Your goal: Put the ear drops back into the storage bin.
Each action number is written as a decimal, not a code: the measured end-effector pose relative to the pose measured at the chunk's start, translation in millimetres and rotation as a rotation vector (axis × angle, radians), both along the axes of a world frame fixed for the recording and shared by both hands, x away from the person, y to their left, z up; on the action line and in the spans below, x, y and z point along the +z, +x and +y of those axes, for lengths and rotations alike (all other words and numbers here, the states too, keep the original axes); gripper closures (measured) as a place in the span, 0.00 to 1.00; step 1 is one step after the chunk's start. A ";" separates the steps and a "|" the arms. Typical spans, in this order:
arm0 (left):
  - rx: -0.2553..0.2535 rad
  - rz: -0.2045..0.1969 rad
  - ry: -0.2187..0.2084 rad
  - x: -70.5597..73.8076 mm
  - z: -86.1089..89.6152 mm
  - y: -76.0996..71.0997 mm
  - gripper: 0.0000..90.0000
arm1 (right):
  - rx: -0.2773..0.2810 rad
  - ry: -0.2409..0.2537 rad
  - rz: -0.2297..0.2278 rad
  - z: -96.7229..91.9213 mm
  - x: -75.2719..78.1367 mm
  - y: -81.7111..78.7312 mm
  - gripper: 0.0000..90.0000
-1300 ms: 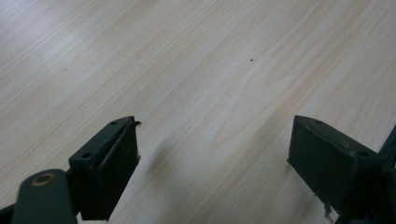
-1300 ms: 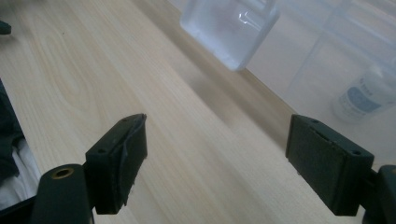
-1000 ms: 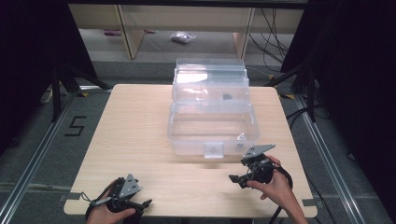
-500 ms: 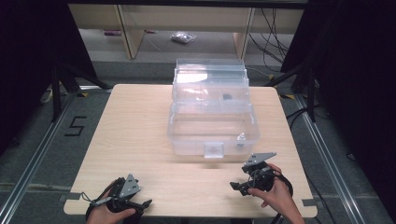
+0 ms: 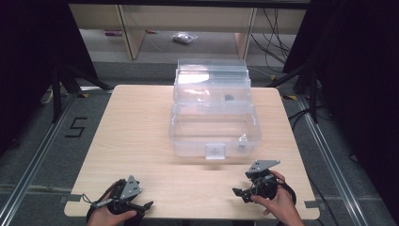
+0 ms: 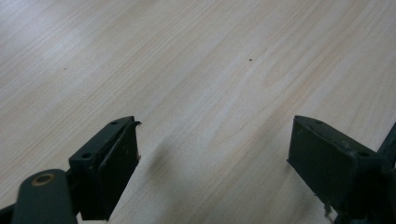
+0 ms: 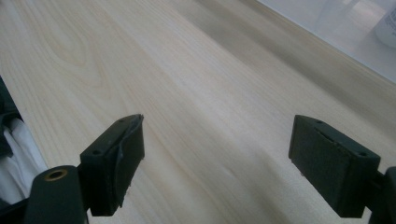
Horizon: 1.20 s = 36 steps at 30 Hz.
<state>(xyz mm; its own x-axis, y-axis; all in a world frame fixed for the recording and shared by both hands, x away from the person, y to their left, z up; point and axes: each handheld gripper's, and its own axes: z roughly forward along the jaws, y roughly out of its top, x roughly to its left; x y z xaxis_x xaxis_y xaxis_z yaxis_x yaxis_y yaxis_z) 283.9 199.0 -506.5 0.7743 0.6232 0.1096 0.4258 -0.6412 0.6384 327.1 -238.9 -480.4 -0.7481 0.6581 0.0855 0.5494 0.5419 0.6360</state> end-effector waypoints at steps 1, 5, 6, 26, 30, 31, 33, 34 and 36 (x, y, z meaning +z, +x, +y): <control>0.000 0.000 -0.001 0.1 0.1 0.1 0.17 | -0.001 -0.003 0.034 -0.2 0.9 -2.1 0.21; 0.010 -0.006 -0.007 -1.1 -1.0 0.1 0.17 | -0.001 -0.007 0.030 -0.3 -2.0 -7.0 0.21; 0.000 0.000 -0.002 -0.1 -0.2 -0.1 0.17 | -0.010 -0.001 0.033 -0.3 -1.8 -8.7 0.21; 0.017 -0.008 -0.022 -2.3 -4.1 -1.7 0.17 | -0.102 0.038 0.058 -13.3 -6.4 -26.4 0.19; 0.025 -0.004 -0.028 -3.0 -4.7 -2.2 0.17 | -0.088 0.037 0.023 -16.6 -7.7 -28.6 0.19; 0.023 -0.004 -0.027 -2.9 -4.6 -2.2 0.17 | -0.091 0.030 0.019 -17.9 -7.4 -29.1 0.19; 0.016 -0.003 -0.018 -2.9 -4.2 -2.2 0.17 | -0.100 0.042 0.010 -18.5 -9.1 -30.9 0.19; 0.011 -0.003 -0.012 -2.3 -3.7 -2.0 0.17 | -0.106 0.035 0.021 -19.0 -8.9 -32.2 0.19; 0.022 -0.006 -0.027 -2.6 -4.4 -2.2 0.17 | -0.093 0.025 0.016 -20.3 -8.6 -33.1 0.19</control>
<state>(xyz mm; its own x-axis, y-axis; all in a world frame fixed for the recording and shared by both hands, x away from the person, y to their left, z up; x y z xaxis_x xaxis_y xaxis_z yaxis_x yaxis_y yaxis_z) 281.7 194.6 -509.1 0.7598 0.6428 0.0972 0.4357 -0.6145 0.6577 294.0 -259.3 -489.0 -0.6821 0.7224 0.1139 0.6068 0.4721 0.6394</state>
